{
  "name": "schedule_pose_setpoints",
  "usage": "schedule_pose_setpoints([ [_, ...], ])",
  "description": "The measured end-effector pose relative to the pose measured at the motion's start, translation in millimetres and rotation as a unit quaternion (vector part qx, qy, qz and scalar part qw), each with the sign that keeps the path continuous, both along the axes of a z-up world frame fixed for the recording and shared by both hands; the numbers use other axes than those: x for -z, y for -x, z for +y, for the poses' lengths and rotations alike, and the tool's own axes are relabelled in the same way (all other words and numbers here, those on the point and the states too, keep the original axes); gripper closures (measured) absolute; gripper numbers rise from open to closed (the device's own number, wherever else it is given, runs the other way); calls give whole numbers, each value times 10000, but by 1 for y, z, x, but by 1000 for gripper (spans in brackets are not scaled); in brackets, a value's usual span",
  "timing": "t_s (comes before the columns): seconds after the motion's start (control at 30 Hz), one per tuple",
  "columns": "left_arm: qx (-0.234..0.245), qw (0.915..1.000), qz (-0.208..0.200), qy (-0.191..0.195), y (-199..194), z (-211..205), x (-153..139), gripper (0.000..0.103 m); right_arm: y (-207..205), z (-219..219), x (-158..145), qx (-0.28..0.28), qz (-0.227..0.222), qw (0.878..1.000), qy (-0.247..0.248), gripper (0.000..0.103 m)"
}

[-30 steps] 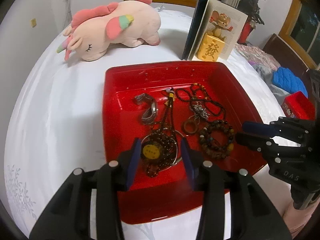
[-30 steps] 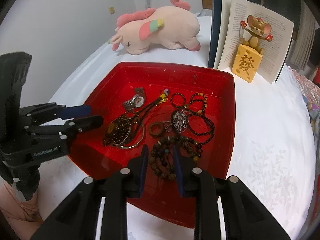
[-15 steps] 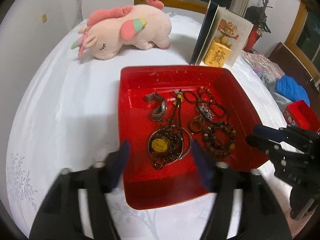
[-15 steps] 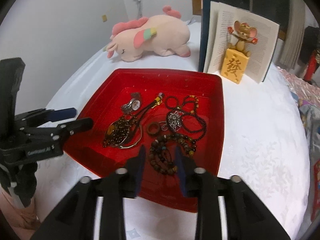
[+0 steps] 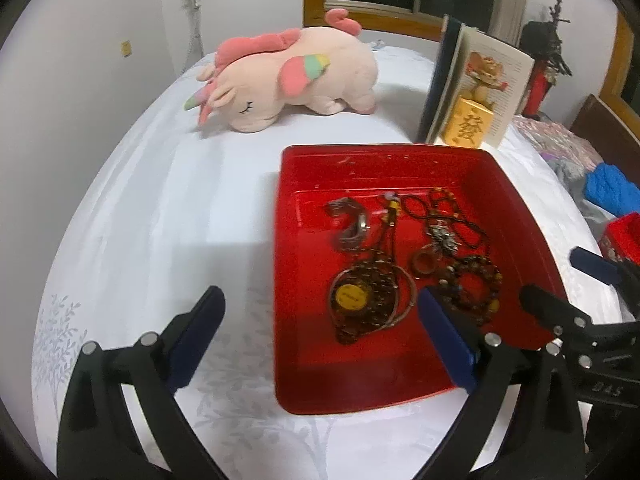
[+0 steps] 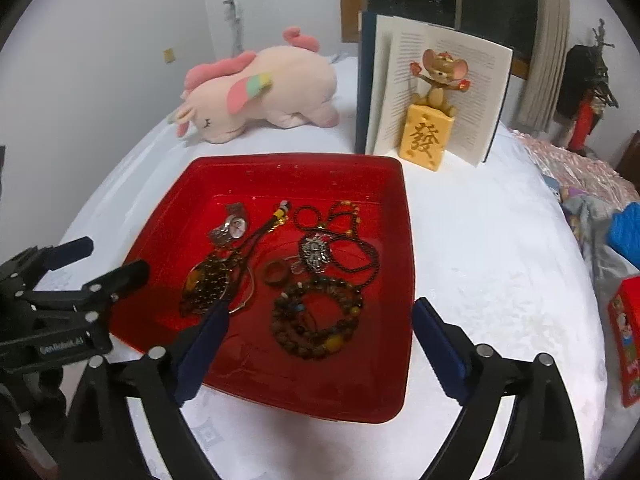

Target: Organize jewelry

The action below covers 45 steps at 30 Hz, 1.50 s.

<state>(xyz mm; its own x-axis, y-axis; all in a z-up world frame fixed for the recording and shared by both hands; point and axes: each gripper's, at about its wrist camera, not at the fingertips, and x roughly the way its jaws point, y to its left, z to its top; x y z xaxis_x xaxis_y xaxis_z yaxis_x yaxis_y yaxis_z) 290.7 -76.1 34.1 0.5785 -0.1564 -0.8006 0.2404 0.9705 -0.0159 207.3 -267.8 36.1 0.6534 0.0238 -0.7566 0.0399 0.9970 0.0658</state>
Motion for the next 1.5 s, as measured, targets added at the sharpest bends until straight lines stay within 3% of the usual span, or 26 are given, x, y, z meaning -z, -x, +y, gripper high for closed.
schedule_pose_setpoints([
  [0.13, -135, 9999, 42, -10, -5, 7, 2, 7, 0, -2, 0, 137, 3, 9999, 48, 4],
  [0.63, -157, 9998, 50, -74, 3, 4, 10, 7, 1, 14, 12, 343, 155, 9986, 361, 4],
  [1.5, -175, 9997, 28, -178, 5, 0, 19, 7, -1, 12, 21, 364, 197, 9984, 376, 4],
])
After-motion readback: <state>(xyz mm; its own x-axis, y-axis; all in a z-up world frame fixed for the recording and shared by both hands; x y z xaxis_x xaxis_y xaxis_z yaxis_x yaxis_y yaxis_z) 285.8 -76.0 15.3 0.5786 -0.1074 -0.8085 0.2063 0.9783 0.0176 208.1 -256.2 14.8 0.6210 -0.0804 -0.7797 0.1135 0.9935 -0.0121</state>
